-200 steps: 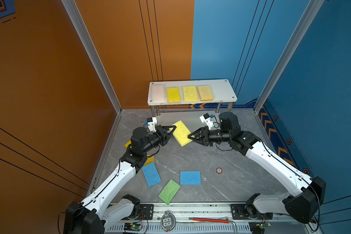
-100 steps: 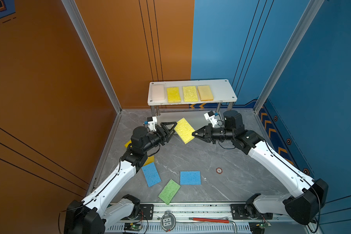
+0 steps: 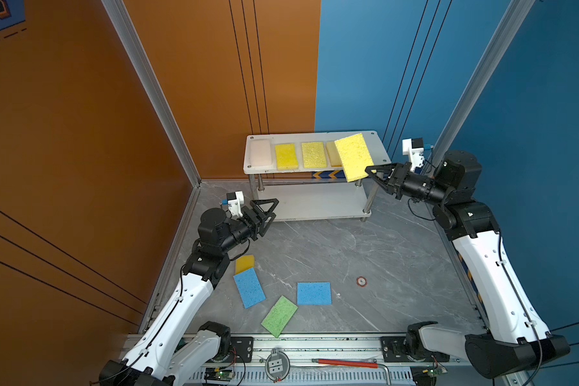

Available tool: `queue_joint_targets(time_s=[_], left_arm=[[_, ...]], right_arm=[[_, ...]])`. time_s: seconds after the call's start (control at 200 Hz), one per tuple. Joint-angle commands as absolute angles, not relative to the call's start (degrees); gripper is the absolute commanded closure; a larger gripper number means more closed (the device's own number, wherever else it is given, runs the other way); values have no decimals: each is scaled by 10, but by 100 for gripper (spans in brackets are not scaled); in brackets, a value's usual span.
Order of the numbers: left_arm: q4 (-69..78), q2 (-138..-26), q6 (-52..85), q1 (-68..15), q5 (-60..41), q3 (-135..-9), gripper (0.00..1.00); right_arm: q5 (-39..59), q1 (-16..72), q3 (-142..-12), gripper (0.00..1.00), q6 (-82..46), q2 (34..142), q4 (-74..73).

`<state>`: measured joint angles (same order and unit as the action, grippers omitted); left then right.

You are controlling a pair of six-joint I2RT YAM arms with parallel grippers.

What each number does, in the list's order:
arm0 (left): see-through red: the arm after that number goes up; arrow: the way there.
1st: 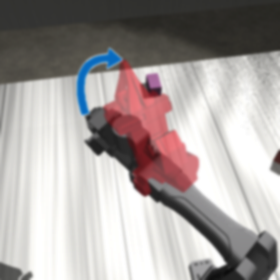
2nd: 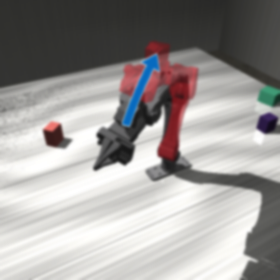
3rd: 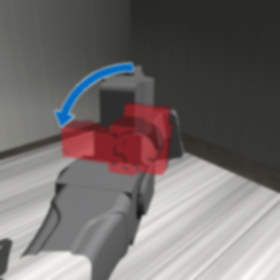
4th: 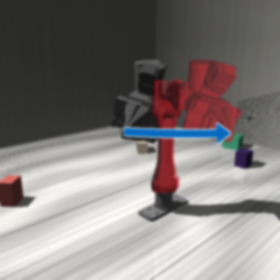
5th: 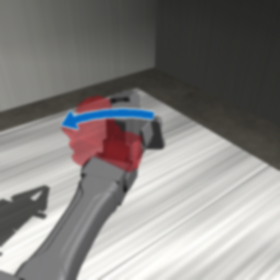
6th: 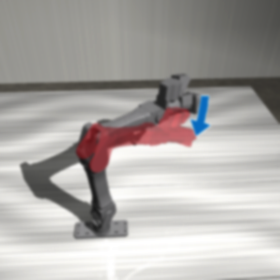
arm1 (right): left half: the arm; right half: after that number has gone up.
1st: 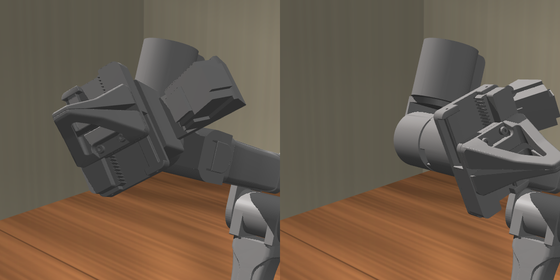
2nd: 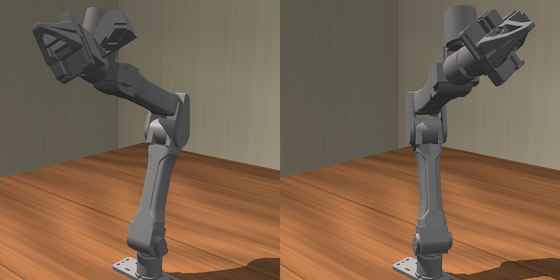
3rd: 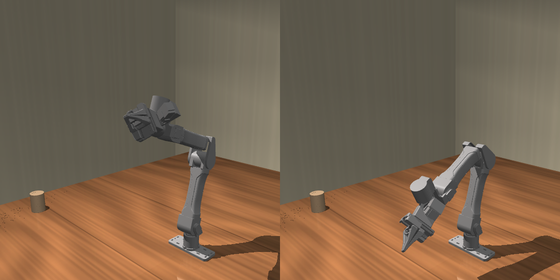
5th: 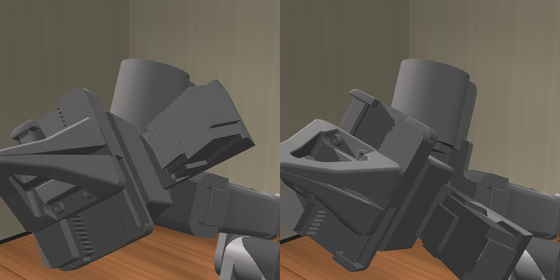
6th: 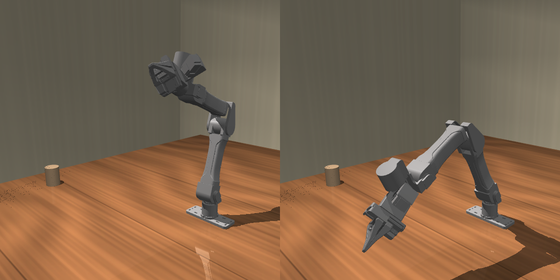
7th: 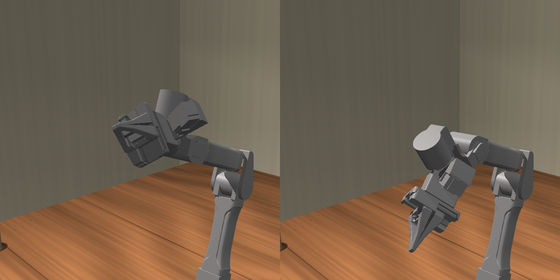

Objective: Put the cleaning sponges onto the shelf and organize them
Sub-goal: 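Carry the yellow cellulose sponge onto the top shelf with the right gripper while left withdraws, then lower the cellulose sponge beside the pale yellow foam sponge and open the right gripper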

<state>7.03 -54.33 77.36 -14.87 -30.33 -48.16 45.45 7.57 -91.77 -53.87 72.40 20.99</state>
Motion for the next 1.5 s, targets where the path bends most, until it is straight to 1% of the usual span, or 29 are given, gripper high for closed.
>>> queue_joint_targets(time_s=[0.0,0.13,0.485,0.671,0.911,1.391,1.446,1.497], left_arm=[[28,-530,749,-140,-329,-497,25],[-18,-517,724,-131,-337,-506,25],[-61,-478,718,-94,-358,-493,25],[-75,-459,721,-67,-372,-485,25],[-85,-450,722,-41,-385,-480,25],[-80,-451,726,-35,-381,-469,25],[-80,-449,726,-34,-380,-468,25],[-80,-448,727,-33,-379,-467,25]], right_arm=[[460,34,-949,87,-533,746,215],[439,6,-974,87,-519,784,215],[407,-14,-1072,88,-470,908,240],[413,-13,-1105,88,-461,964,258],[398,-10,-1108,88,-436,985,290],[394,2,-1124,88,-436,1022,292],[394,3,-1128,87,-438,1025,292],[395,3,-1130,82,-438,1027,292]])
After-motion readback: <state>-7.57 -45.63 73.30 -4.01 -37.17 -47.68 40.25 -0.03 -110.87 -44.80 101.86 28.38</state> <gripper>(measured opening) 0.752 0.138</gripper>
